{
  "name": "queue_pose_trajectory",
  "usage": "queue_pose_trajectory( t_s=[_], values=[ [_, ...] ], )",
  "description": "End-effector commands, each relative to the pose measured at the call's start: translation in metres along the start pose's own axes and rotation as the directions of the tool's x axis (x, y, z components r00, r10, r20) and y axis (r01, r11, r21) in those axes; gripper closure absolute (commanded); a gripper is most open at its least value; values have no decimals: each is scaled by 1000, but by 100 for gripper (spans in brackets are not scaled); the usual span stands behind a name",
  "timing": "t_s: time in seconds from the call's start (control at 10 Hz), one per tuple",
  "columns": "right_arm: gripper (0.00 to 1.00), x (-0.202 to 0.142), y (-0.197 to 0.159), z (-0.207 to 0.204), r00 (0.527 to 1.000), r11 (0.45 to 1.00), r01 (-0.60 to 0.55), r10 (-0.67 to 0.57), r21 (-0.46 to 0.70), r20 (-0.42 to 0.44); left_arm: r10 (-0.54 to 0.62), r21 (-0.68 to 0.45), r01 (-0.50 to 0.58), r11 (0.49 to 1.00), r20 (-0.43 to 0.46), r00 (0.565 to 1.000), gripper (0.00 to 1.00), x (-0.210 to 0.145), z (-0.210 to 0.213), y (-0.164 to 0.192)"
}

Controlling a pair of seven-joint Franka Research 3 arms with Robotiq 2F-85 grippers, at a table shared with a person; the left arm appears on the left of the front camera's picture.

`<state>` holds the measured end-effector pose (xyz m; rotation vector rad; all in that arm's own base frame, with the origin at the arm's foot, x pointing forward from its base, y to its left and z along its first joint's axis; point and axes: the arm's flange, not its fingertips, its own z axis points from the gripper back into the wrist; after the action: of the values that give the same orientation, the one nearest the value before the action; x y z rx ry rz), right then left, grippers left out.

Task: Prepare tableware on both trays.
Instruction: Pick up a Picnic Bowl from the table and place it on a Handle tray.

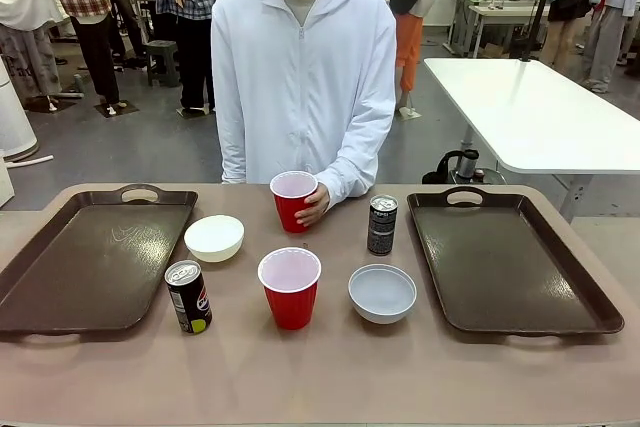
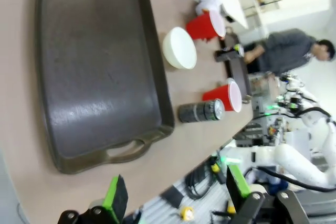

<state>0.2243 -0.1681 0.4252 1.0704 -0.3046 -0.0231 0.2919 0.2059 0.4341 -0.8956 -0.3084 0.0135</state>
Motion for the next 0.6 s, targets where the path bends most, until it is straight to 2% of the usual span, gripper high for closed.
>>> queue_pose_trajectory(
  t_s=[0.0, 0.3, 0.5],
  values=[
    [0, -1, 0, 1, 1000, 1000, -2, 2, 8, 3, -23, 194, 15, 981, 39, 999, 0, 15, -52, -53],
    [0, -1, 0, 1, 1000, 1000, -2, 2, 8, 3, -67, 468, 42, 883, 37, 997, 0, 52, -134, -113],
    [0, -1, 0, 1, 1000, 1000, -2, 2, 8, 3, -105, 574, 107, 812, -37, 994, 0, 61, -188, -148]
  ],
)
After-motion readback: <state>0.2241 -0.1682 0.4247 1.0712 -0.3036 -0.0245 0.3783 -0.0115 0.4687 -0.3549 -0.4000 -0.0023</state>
